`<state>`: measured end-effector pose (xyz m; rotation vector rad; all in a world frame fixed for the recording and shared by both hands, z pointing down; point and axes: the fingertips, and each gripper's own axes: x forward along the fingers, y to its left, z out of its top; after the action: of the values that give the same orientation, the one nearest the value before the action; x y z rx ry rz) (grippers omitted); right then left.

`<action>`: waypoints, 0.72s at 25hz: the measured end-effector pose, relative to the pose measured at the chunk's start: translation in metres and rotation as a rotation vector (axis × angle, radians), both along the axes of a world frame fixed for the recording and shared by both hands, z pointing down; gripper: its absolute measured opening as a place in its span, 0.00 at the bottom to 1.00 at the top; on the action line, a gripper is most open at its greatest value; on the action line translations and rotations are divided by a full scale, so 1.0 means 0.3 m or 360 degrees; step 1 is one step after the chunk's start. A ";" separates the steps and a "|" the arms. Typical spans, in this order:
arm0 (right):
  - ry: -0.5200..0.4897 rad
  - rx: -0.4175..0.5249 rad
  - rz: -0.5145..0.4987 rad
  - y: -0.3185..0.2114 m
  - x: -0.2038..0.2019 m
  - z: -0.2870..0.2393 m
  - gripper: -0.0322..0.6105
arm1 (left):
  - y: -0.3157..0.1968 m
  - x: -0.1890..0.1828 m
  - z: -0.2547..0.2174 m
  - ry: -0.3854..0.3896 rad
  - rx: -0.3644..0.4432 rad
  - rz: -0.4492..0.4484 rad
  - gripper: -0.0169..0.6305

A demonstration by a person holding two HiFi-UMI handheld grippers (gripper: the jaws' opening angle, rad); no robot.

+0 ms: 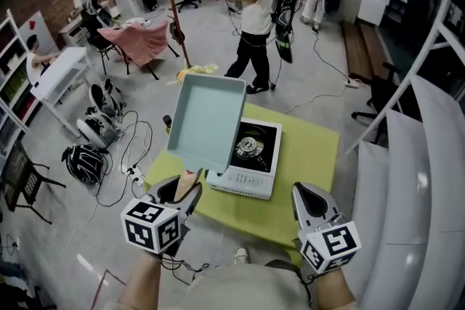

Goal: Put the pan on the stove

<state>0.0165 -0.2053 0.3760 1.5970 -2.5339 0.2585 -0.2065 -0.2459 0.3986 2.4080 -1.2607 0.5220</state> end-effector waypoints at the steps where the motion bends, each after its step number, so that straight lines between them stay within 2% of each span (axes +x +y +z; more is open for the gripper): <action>1: 0.0000 -0.0004 0.0007 -0.009 0.005 0.002 0.06 | -0.010 0.005 0.004 0.0001 -0.0001 0.0005 0.29; 9: 0.0023 0.0008 -0.0026 -0.088 0.068 -0.033 0.06 | -0.091 0.077 -0.002 0.0007 -0.0021 -0.0022 0.29; 18: 0.0021 -0.0017 -0.0093 -0.193 0.151 -0.015 0.06 | -0.139 0.172 0.031 -0.0040 -0.0066 -0.0074 0.29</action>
<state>0.0618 -0.2634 0.3714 1.5133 -2.5603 0.2537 -0.1547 -0.2877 0.4078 2.3388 -1.3003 0.5609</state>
